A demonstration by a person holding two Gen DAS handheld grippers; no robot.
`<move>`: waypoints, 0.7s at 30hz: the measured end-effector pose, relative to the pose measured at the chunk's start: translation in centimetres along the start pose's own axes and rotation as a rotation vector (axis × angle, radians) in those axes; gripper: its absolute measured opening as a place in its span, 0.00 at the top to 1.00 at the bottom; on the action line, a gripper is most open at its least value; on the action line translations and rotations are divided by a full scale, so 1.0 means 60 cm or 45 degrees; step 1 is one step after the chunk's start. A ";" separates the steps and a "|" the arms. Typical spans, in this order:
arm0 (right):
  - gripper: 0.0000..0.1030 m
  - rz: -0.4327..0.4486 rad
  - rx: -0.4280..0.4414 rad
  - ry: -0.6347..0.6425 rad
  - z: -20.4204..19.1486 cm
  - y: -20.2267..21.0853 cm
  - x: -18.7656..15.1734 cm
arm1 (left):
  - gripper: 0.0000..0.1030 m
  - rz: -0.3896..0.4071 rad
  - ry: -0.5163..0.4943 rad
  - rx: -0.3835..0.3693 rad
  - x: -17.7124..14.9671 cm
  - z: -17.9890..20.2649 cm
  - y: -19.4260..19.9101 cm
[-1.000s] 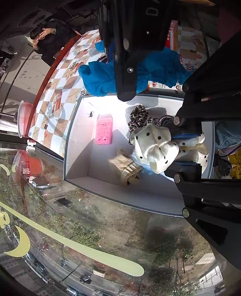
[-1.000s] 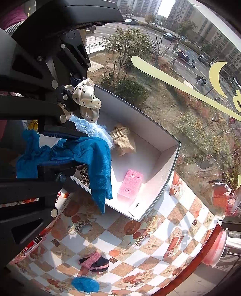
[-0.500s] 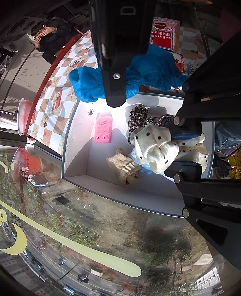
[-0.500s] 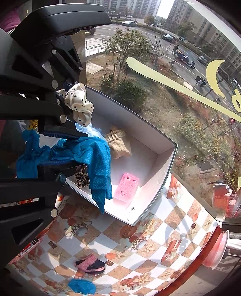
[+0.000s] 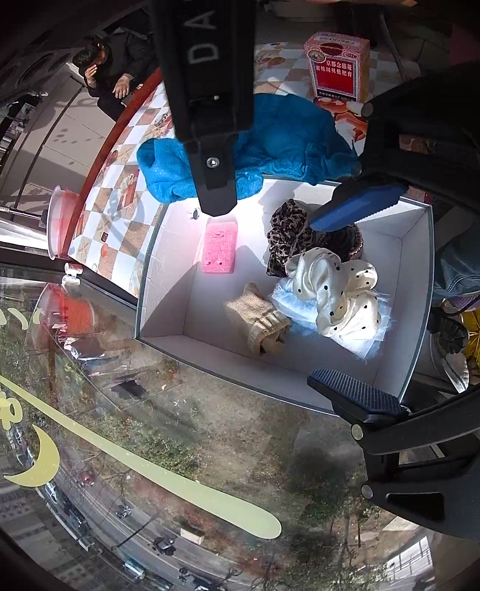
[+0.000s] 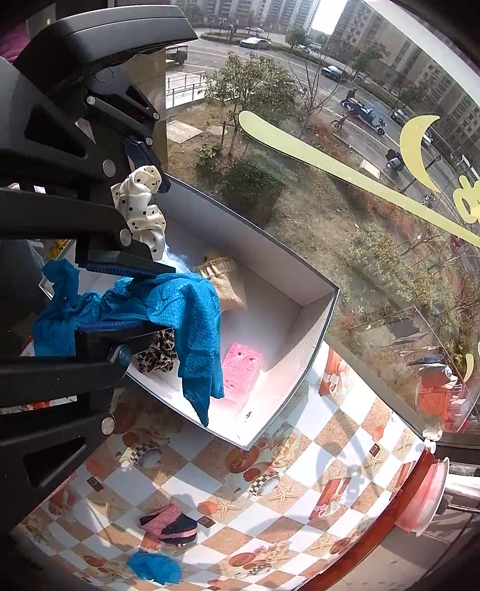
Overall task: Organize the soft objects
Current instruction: 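Open both tools to drop the scrunchie and blue cloth into the box, then move the left tool to the pink knitted hat while the right tool reaches the blue glove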
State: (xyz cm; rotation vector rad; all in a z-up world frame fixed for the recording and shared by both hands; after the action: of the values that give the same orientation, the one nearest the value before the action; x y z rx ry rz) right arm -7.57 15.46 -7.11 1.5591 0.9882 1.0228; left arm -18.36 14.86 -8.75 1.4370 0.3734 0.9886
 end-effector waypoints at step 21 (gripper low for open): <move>0.18 0.047 0.105 -0.299 0.111 0.063 0.000 | 0.00 0.118 0.101 -0.137 0.028 -0.008 0.040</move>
State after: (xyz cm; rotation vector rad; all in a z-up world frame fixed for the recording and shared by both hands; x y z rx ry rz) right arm -0.86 12.85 -4.48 1.7267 0.8500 0.8107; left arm -18.57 16.03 -6.04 1.3307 0.3087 1.1267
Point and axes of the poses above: each gripper's, at about its wrist camera, not at the fingertips, and y roughly against the way its jaws point, z to its right, x to its top, the point moved 3 cm from there along -y, roughly the way its jaws point, and after that the axes turned 5 degrees about -x, right-handed, at the moved point
